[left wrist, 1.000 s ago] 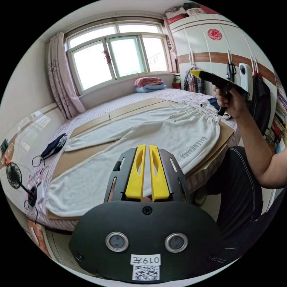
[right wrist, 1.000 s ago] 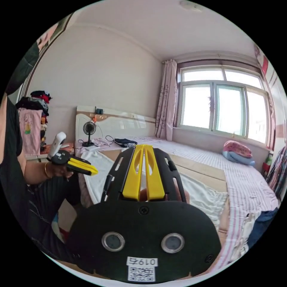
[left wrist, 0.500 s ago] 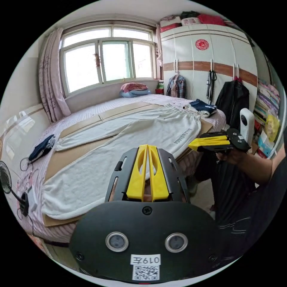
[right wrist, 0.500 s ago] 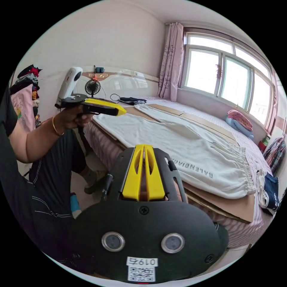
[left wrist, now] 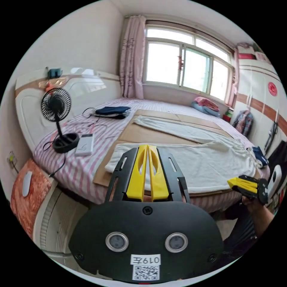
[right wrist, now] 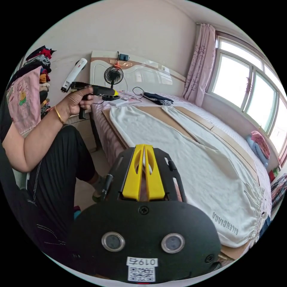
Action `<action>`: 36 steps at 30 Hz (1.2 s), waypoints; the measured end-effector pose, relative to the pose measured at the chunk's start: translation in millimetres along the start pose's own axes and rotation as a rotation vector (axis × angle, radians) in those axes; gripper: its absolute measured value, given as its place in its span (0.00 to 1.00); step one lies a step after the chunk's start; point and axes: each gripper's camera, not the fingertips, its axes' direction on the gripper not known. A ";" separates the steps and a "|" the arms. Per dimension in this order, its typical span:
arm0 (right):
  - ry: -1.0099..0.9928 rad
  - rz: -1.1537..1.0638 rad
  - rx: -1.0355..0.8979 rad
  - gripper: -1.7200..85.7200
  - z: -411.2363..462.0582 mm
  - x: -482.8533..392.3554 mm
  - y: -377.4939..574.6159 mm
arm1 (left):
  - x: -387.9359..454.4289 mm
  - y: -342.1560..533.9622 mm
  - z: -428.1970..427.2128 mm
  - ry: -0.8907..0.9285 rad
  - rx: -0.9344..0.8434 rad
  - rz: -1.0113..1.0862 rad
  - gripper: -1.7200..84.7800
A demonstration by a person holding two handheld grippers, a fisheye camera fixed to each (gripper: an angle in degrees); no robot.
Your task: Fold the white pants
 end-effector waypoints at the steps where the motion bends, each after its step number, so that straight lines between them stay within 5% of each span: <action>1: -0.043 -0.021 0.022 0.07 14.6 2.5 -25.6 | -14.8 4.0 -0.1 -0.027 -0.010 -0.030 0.03; 4: -0.254 -0.112 0.057 0.05 52.4 26.0 -115.8 | -84.8 31.0 5.1 -0.104 -0.089 -0.157 0.04; 7: -0.454 -0.150 0.038 0.03 113.2 67.2 -224.3 | -140.5 59.5 17.9 0.032 -0.106 -0.337 0.05; 9: -0.468 -0.178 -0.015 0.03 162.9 90.3 -287.1 | -160.2 70.9 36.1 0.158 -0.137 -0.368 0.06; 14: -0.528 -0.193 -0.279 0.06 319.5 141.8 -439.4 | -175.7 91.5 80.7 0.146 -0.300 -0.391 0.09; 29: -0.913 -0.346 -0.773 0.17 609.2 220.9 -664.6 | -227.7 145.6 116.3 0.256 -0.278 -0.455 0.10; 36: -0.975 -0.351 -0.789 0.16 664.0 246.2 -719.8 | -235.4 165.0 127.6 0.246 -0.268 -0.477 0.10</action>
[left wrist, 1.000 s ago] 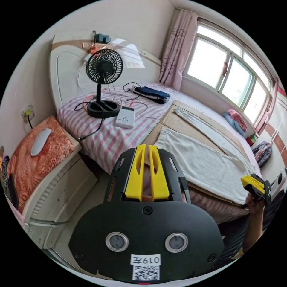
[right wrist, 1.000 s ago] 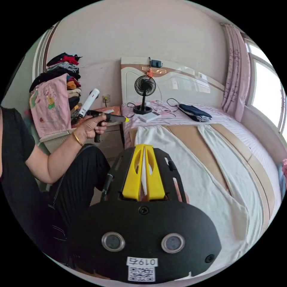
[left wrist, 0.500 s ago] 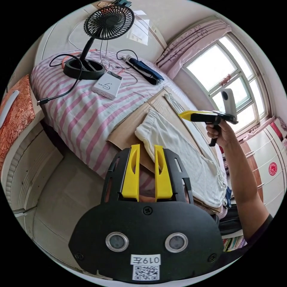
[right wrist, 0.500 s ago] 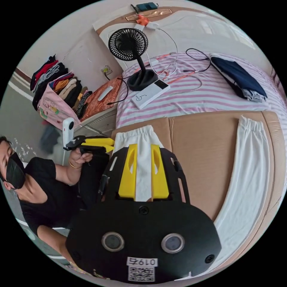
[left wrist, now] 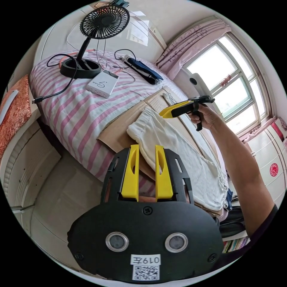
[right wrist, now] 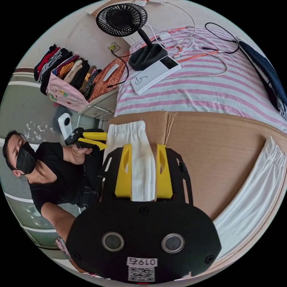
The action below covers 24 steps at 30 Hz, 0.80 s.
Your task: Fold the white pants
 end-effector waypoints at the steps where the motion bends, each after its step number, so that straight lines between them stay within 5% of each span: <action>1: -0.042 -0.001 0.003 0.15 -6.0 9.9 -4.1 | -1.9 -0.2 1.6 0.019 -0.010 -0.002 0.10; 12: 0.017 -0.021 0.089 0.02 -35.9 46.2 -22.7 | -30.0 5.7 18.1 0.081 -0.029 -0.058 0.05; 24: 0.281 -0.034 0.207 0.02 -41.6 29.9 -18.6 | 3.5 21.1 25.9 -0.224 -0.006 0.077 0.03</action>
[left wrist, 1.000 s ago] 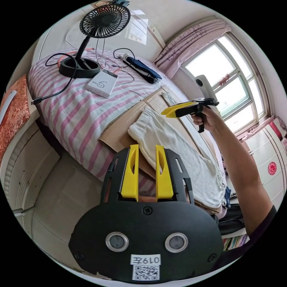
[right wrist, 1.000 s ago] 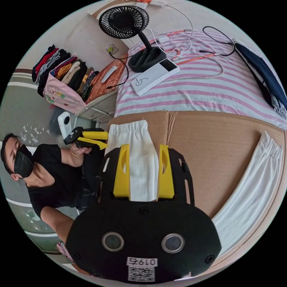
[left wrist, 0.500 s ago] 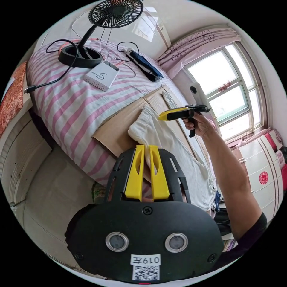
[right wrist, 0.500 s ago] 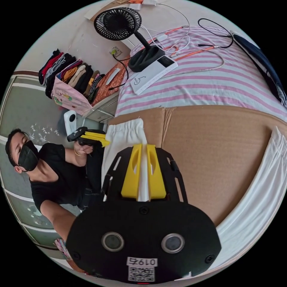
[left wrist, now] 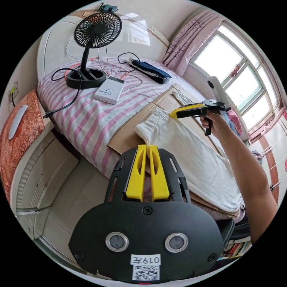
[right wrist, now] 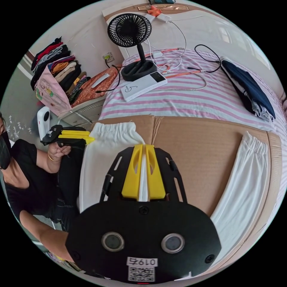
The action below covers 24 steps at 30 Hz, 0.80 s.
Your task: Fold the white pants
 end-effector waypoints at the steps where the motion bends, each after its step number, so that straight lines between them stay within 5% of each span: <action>1: 0.007 0.008 0.008 0.02 0.6 0.5 1.3 | 1.0 0.4 0.2 -0.007 0.000 0.005 0.03; 12: 0.058 0.051 0.013 0.11 1.1 -3.2 20.8 | 9.3 10.5 -11.4 -0.065 0.073 0.067 0.07; 15: 0.056 0.056 0.036 0.12 -8.8 -3.5 36.0 | 5.0 9.5 -1.0 0.125 -0.039 0.080 0.12; 24: 0.024 0.092 0.010 0.12 5.0 13.2 94.1 | 7.9 16.2 12.9 0.188 -0.060 -0.002 0.16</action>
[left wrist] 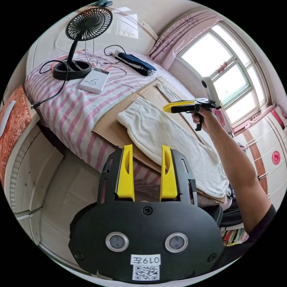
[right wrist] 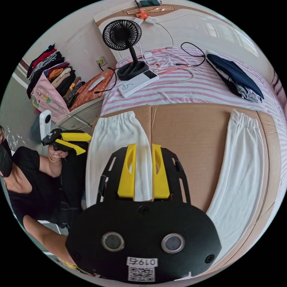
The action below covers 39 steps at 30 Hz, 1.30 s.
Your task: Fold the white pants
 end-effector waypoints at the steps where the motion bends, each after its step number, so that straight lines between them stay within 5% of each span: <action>1: -0.005 0.006 0.002 0.12 4.3 3.6 6.3 | 0.3 -0.9 1.0 -0.006 0.000 -0.008 0.15; 11: -0.017 -0.011 -0.015 0.07 51.1 23.7 61.2 | -9.2 -13.9 26.6 0.045 -0.053 -0.165 0.06; 30: 0.113 0.010 -0.009 0.02 178.0 32.4 213.2 | 8.8 -51.4 48.5 -0.108 -0.035 0.031 0.03; 39: 0.516 -0.078 0.246 0.06 229.4 -114.2 350.7 | -11.4 -71.3 12.3 -0.254 0.264 0.052 0.03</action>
